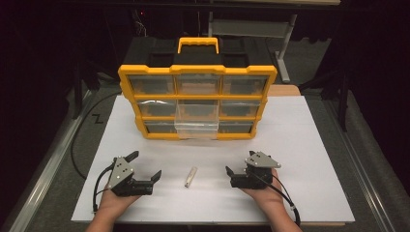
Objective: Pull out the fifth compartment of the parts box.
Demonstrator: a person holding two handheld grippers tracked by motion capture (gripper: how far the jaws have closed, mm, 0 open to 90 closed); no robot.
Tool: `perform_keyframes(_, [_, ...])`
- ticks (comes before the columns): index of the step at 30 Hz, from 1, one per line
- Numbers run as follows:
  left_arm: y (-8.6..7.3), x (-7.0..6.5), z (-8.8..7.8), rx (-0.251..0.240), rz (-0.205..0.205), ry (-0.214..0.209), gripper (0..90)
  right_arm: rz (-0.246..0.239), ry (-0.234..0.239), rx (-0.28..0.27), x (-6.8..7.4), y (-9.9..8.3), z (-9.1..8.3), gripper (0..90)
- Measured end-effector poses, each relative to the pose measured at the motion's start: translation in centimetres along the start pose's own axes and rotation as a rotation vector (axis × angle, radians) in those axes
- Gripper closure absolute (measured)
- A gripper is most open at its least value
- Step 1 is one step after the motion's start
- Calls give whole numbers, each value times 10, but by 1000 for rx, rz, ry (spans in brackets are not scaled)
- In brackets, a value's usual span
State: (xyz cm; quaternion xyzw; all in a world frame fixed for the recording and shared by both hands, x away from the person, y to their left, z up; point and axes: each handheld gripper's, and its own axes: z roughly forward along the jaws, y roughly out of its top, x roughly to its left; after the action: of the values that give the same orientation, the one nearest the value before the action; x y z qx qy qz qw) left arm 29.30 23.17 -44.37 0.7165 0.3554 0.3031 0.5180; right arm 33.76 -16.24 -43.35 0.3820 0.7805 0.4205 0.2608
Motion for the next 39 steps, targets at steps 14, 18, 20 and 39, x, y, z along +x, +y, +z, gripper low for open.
perform_keyframes(14, [0,0,1,-4,-3,0,2,-6,31,10,2,-1,-1,192])
perform_keyframes(18, [0,0,0,-3,-2,1,3,-6,43,9,3,-1,-1,240])
perform_keyframes(20, [0,0,0,-2,-1,0,2,-13,54,10,4,-1,0,287])
perform_keyframes(39, [-1,4,3,-3,-2,-4,3,-36,185,19,12,1,5,804])
